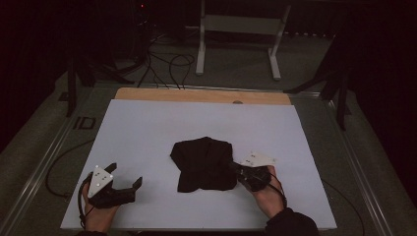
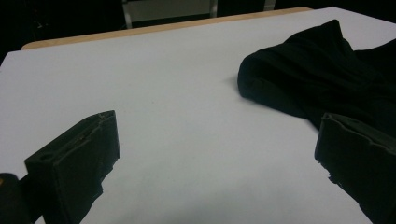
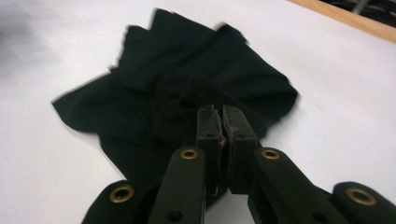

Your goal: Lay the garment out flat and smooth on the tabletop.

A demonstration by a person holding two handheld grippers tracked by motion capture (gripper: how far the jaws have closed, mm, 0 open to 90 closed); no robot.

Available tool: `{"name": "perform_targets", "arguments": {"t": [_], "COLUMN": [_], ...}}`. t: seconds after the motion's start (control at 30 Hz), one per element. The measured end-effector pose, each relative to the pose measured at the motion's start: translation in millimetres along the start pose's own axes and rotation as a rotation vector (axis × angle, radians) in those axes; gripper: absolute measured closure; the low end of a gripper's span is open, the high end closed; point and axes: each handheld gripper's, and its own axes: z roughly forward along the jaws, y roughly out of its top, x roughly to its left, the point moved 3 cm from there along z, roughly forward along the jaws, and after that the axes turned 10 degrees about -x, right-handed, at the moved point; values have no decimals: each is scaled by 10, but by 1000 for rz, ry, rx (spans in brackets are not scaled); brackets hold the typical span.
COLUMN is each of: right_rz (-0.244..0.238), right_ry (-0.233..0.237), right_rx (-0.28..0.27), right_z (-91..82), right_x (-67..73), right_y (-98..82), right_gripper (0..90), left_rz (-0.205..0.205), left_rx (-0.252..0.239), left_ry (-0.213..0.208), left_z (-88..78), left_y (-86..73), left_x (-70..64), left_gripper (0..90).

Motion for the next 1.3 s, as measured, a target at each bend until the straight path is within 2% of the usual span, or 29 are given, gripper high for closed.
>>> {"name": "perform_targets", "arguments": {"t": [0.23, 0.37, 0.53, 0.73, 0.8, 0.93, 1.3], "right_rz": [57, 86, 129, 98, 83, 84, 36], "right_ry": [-75, -135, -135, -119, -110, -99, -22], "right_rx": [15, 6, -31, -35, -40, -53, -46], "right_z": [-252, -406, -486, -393, -347, -243, 152], "right_x": [-225, -367, -453, -370, -342, -302, -62], "right_y": [-185, -227, -216, -142, -110, -41, 89], "right_gripper": [807, 674, 529, 402, 378, 339, 371], "left_rz": [-2, -3, 0, 1, 1, 1, 2], "left_rx": [2, 2, 7, 10, 9, 10, 8], "left_ry": [3, 2, 1, 0, 0, 0, -2], "left_z": [4, 8, 13, 14, 14, 16, 14], "left_y": [-6, -8, -11, -14, -13, -14, -11], "left_x": [0, -3, -6, -6, -7, -6, -6], "left_gripper": [1, 1, 1, 1, 1, 1, 1]}}
